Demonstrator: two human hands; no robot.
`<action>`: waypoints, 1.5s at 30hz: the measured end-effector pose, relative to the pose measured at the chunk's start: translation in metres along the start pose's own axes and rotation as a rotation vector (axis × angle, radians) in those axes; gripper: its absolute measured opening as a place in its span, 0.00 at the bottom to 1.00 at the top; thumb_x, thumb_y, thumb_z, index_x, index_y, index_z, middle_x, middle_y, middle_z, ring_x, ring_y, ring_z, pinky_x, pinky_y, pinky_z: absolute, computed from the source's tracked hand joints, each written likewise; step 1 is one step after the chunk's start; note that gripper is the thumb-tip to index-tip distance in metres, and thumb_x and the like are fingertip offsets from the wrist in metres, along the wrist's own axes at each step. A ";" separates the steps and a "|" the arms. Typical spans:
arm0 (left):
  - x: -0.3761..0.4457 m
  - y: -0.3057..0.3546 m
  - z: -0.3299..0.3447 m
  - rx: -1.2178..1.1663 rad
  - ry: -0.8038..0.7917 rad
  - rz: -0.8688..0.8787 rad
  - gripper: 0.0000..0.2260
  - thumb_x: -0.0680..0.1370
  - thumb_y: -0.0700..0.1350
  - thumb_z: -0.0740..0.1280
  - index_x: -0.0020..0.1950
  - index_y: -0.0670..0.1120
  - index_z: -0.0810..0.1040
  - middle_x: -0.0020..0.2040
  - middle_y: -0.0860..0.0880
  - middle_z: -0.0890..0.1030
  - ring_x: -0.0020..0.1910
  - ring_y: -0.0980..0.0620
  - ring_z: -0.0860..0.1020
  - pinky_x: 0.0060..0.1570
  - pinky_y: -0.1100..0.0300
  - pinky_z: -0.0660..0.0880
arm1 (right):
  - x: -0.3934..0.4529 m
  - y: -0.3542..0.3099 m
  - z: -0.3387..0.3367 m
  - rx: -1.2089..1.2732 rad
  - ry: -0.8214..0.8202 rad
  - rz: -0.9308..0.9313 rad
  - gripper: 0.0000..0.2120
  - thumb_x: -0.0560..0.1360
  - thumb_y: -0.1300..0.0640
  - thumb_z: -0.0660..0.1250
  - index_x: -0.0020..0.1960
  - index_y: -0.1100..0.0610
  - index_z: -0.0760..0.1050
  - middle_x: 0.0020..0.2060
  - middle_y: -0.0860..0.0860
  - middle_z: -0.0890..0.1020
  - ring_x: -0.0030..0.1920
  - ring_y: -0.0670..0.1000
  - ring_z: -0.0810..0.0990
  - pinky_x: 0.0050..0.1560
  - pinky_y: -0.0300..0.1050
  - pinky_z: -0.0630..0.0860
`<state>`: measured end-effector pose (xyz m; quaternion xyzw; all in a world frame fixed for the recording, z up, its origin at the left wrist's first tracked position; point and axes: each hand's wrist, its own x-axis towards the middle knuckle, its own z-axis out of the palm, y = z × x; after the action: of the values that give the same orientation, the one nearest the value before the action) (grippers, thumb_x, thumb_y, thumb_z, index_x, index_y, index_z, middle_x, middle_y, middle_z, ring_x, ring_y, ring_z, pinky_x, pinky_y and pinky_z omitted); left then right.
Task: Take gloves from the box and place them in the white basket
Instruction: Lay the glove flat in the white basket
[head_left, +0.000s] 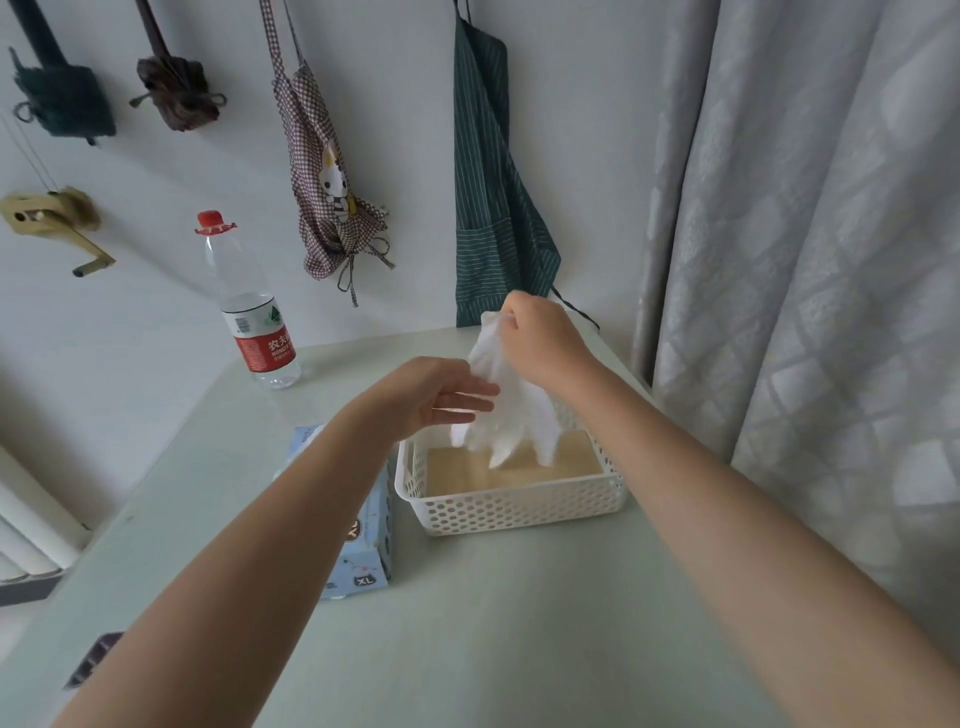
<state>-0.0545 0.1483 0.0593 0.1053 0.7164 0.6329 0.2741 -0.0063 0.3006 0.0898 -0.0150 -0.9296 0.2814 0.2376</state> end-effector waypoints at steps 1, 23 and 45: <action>-0.001 -0.002 0.001 0.116 0.013 0.013 0.09 0.78 0.38 0.64 0.55 0.36 0.79 0.48 0.43 0.85 0.48 0.46 0.83 0.57 0.49 0.79 | 0.002 -0.004 0.000 0.024 0.011 0.034 0.10 0.79 0.62 0.52 0.39 0.60 0.65 0.39 0.54 0.73 0.41 0.55 0.70 0.37 0.47 0.62; 0.011 -0.032 -0.036 -0.017 0.103 0.030 0.09 0.73 0.44 0.72 0.46 0.40 0.79 0.43 0.38 0.81 0.37 0.44 0.80 0.40 0.55 0.77 | 0.026 -0.006 -0.005 0.147 0.093 0.340 0.12 0.82 0.61 0.51 0.57 0.65 0.71 0.48 0.56 0.75 0.45 0.55 0.73 0.42 0.44 0.65; 0.063 -0.081 0.030 1.425 -0.075 0.051 0.28 0.71 0.59 0.73 0.67 0.50 0.72 0.62 0.46 0.74 0.60 0.45 0.74 0.58 0.54 0.71 | -0.034 0.112 0.058 -0.347 -0.211 0.395 0.16 0.78 0.69 0.54 0.64 0.65 0.69 0.60 0.62 0.76 0.59 0.61 0.77 0.51 0.49 0.73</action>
<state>-0.0752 0.1905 -0.0365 0.2971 0.9432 0.0128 0.1483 -0.0141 0.3589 -0.0268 -0.2069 -0.9626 0.1587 0.0742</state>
